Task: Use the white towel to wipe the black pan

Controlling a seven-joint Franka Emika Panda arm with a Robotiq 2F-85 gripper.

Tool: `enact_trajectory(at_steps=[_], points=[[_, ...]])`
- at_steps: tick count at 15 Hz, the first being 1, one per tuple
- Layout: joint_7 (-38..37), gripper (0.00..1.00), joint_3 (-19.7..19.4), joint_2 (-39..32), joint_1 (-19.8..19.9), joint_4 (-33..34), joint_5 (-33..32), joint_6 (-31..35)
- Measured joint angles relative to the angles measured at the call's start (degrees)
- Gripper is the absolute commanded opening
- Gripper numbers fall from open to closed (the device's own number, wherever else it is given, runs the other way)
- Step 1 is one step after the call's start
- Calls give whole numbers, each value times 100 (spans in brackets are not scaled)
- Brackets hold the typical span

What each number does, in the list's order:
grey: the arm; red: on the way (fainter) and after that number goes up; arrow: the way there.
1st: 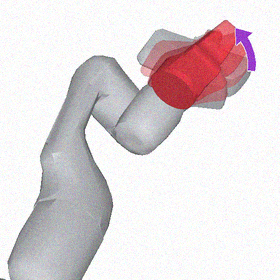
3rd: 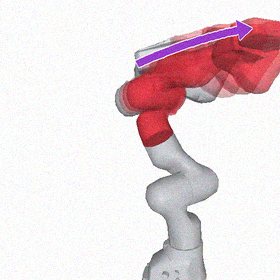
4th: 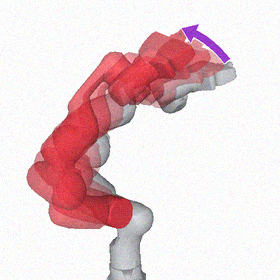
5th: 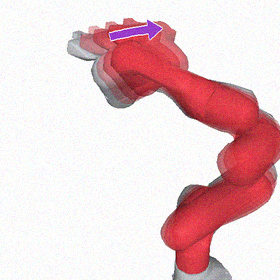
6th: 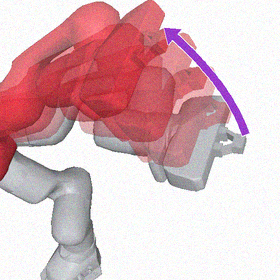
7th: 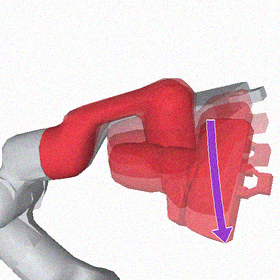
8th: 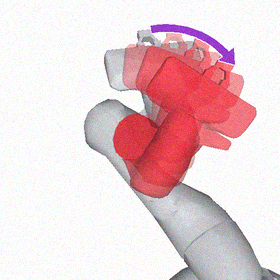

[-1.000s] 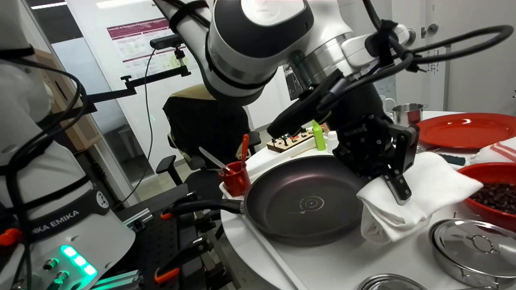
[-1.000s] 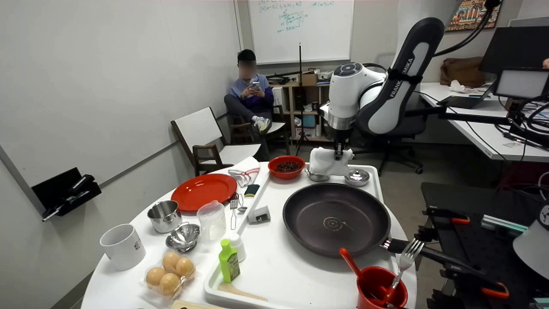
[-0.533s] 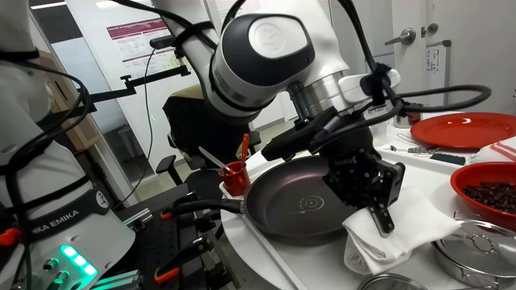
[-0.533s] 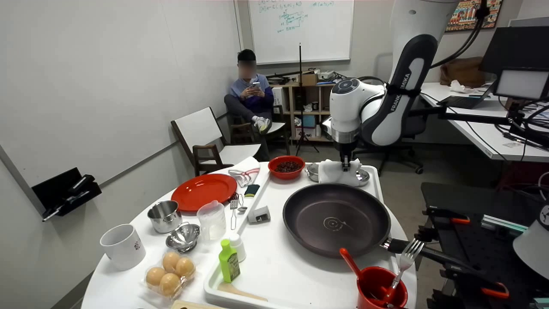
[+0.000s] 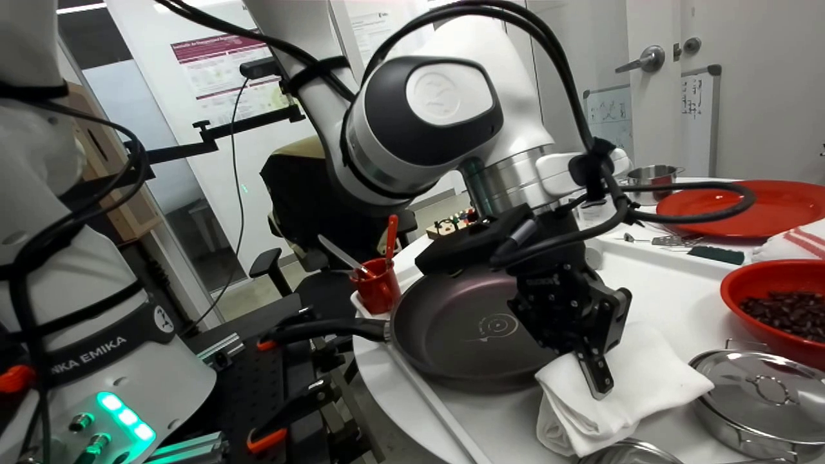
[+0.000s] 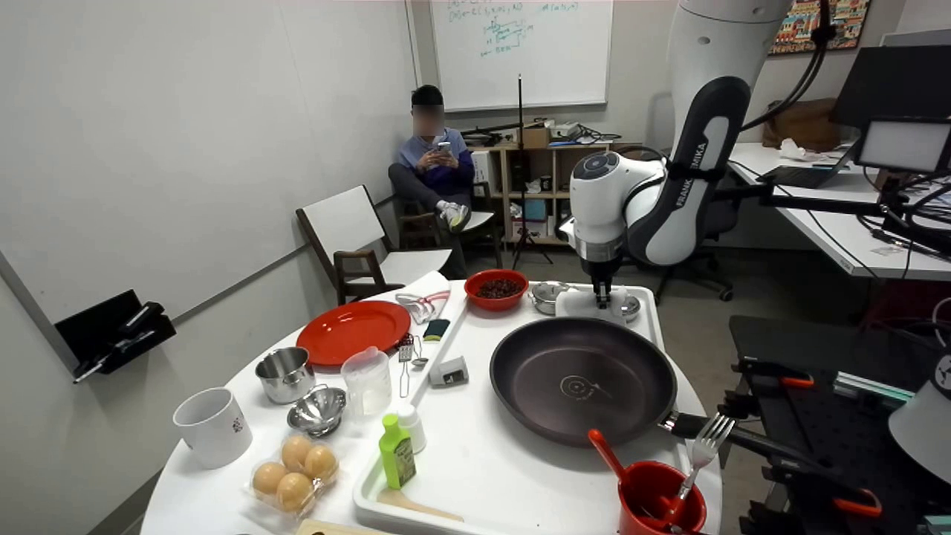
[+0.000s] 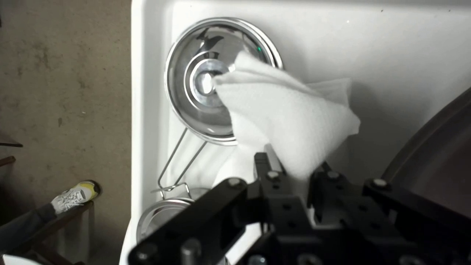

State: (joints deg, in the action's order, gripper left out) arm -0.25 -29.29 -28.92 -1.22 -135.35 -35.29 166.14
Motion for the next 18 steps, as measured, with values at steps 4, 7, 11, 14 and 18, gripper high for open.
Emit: enact_trajectory(at_steps=[4,7,11,14,18], points=[[-1,8,33,0,0,2,0,2],[-75,49,81,0,2,5,24,2],[-153,80,135,0,5,24,45,2],[-191,99,139,4,14,56,45,1],[-187,100,177,51,69,76,51,1]])
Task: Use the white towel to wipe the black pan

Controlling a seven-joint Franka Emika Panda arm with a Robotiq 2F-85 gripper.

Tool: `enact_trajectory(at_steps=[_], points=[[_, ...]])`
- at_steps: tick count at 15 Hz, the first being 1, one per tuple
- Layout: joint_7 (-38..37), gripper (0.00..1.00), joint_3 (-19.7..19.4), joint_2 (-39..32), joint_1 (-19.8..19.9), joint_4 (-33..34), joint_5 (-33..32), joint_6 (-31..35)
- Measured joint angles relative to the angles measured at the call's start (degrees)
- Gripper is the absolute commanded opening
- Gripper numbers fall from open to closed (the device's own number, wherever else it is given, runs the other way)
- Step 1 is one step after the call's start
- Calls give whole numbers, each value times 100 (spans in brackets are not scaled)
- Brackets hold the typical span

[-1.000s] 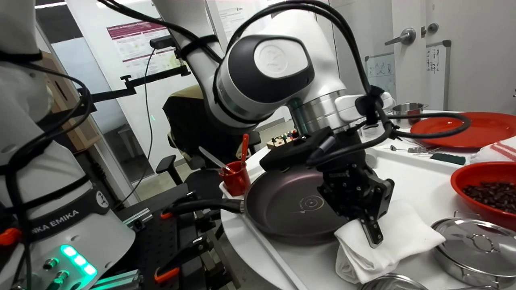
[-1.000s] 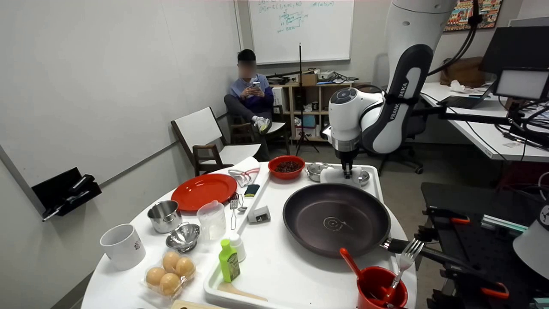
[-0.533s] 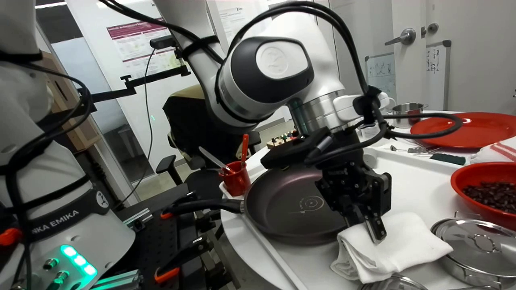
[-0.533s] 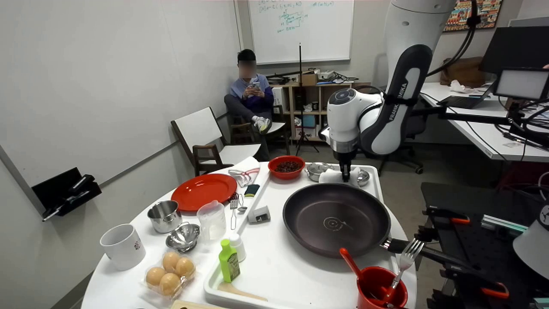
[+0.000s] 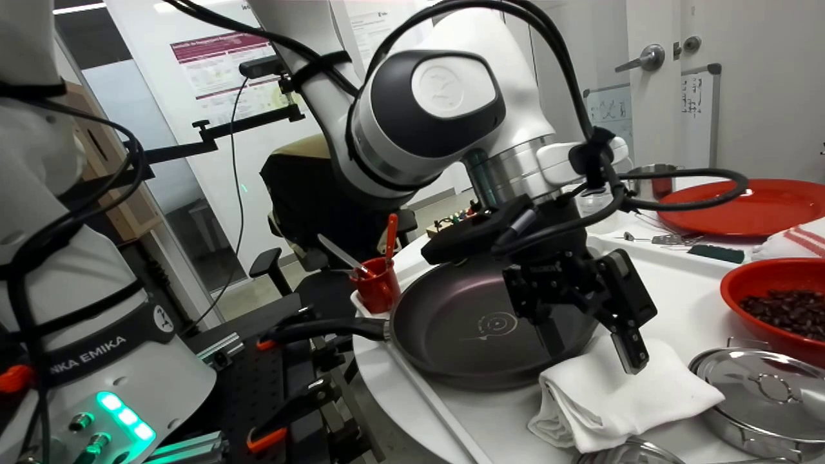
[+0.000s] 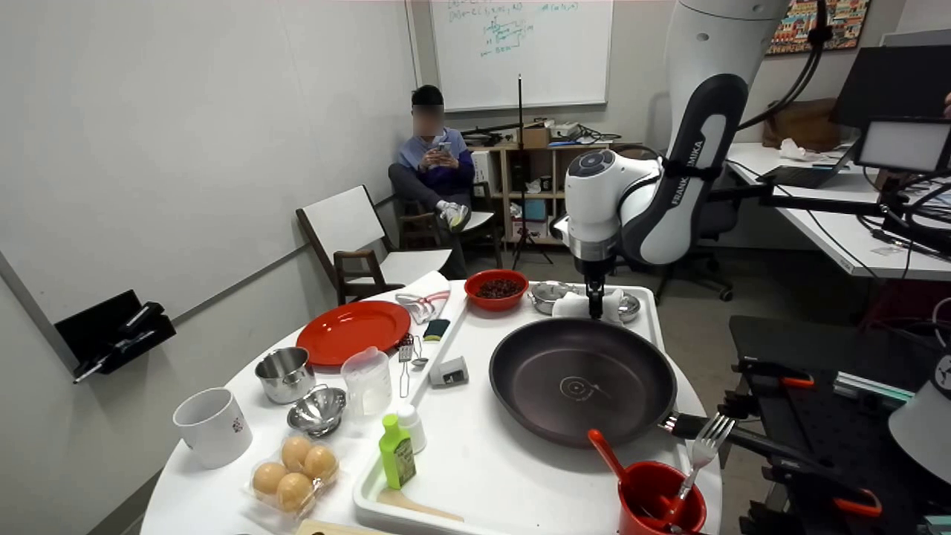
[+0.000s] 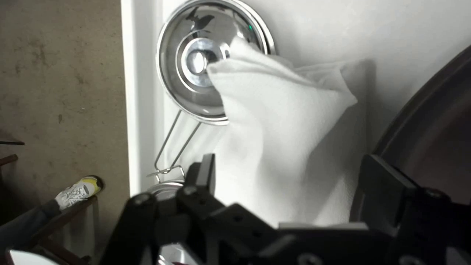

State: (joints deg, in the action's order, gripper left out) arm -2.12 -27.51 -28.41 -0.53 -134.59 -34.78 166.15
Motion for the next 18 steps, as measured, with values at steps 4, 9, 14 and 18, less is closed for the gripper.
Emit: enact_trajectory(at_steps=[4,9,14,18], points=[[11,100,147,185,69,-31,3,-5],[186,100,462,671,225,-207,48,-15],[863,100,1174,1180,539,-640,662,-168],[1028,100,1358,1387,588,-824,831,-253]])
